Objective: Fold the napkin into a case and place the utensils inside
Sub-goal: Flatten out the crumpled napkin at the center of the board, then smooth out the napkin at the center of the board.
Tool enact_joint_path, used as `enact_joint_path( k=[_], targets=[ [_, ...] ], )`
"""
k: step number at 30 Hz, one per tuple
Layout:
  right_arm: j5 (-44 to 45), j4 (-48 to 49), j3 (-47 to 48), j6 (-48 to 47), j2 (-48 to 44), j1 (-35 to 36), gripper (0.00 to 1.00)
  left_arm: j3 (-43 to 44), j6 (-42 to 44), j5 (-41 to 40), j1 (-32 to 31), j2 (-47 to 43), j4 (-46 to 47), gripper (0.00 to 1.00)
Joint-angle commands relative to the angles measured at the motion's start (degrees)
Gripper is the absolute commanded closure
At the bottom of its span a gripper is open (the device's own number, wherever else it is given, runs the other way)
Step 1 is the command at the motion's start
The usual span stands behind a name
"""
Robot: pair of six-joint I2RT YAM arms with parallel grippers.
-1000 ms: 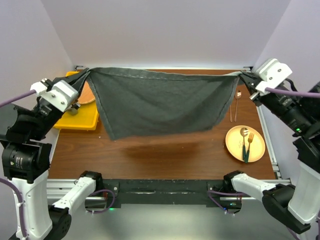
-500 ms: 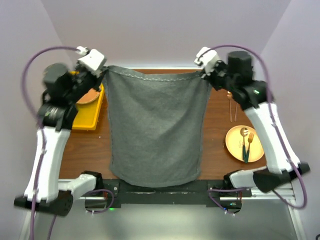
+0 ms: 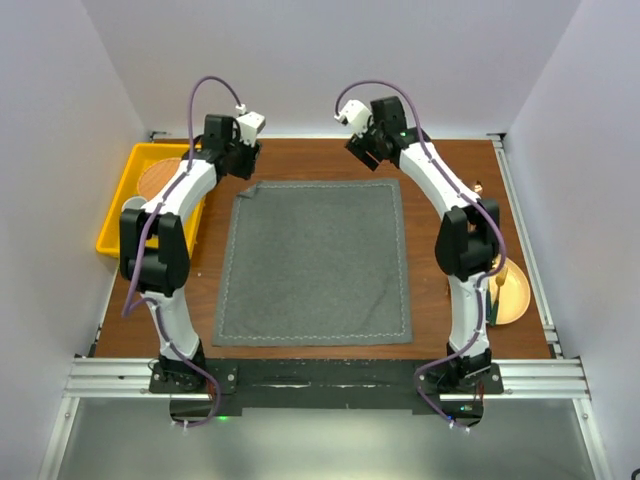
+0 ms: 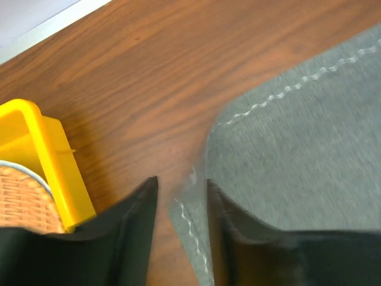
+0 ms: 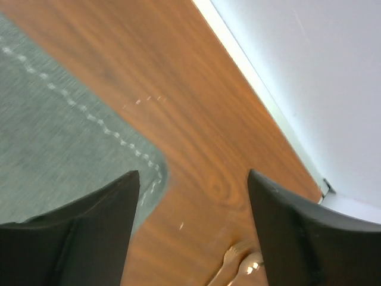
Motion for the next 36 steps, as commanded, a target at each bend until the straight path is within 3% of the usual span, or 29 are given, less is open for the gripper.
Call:
enact_joint_path(
  k=[1,5,6,11,19,28,36],
  targets=[
    [-0.6,-7.8,12.5,3.5,-0.6,-3.3,0.18,6.7,0.1,-2.5,0.9,-2.2,3.0,0.44],
    [-5.9,-18.1,9.4,4.2,-3.4,-4.2,0.18,4.0,2.2,2.7,1.7,-4.3,-3.7,0.40],
    [-8.1,-19.7,6.0,4.3,-4.2,-4.2,0.17,2.8,2.9,8.7,2.1,-5.2,-4.7,0.40],
    [-17.6,-28.8,-3.9,6.7,-9.3,-4.2,0.17,-9.3,6.8,17.1,2.5,-12.5,-5.8,0.37],
    [-27.3,-31.3,-21.4,6.8,-13.2,-4.1,0.22,-20.6,15.9,25.0,2.4,-16.5,-12.6,0.46],
    [-22.9,-28.1,-32.6,4.3,-11.5,-4.1,0.34,-30.5,13.9,21.1,0.7,-19.4,-10.8,0.51],
    [-14.7,-24.7,-33.9,2.5,-7.5,-4.1,0.55,-33.1,9.2,19.3,-0.1,-20.0,-8.4,0.60]
  ],
)
